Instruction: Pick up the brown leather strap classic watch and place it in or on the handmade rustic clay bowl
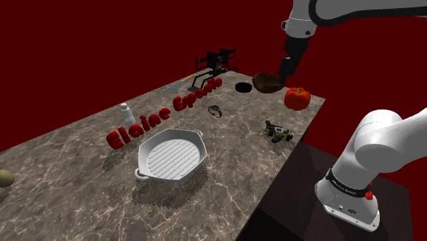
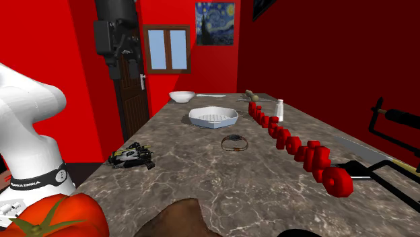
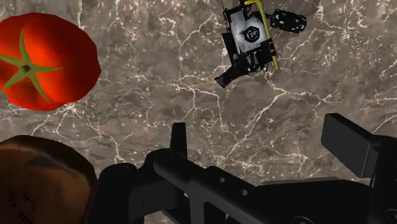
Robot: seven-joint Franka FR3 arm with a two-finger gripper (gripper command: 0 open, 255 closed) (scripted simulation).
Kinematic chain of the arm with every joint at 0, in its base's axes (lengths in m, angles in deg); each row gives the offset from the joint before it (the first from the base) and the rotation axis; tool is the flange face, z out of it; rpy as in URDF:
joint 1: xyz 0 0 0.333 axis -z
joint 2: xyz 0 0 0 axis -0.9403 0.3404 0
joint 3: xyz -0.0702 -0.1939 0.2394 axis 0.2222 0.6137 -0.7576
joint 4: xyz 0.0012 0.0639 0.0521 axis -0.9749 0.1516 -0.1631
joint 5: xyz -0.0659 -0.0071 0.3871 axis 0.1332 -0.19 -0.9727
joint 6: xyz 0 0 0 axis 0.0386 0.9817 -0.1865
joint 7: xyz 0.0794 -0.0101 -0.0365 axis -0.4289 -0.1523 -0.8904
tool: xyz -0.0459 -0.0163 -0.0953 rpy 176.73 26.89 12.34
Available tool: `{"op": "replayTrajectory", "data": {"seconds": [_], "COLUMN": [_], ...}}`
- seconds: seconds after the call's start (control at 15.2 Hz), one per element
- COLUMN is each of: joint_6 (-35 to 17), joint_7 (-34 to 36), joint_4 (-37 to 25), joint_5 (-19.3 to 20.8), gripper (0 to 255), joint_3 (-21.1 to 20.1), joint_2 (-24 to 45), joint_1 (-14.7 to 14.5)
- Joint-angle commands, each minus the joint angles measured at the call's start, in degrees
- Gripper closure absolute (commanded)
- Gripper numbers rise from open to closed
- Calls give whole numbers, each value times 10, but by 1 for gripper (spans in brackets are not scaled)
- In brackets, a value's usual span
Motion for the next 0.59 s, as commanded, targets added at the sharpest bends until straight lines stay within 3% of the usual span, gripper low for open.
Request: {"op": "replayTrajectory", "data": {"seconds": [0.0, 0.53], "joint_6": [0, -120], "joint_7": [0, 41], "joint_4": [0, -29], "joint_5": [0, -28], "gripper": [0, 0], "joint_3": [0, -16], "joint_2": [0, 154], "joint_1": [0, -17]}}
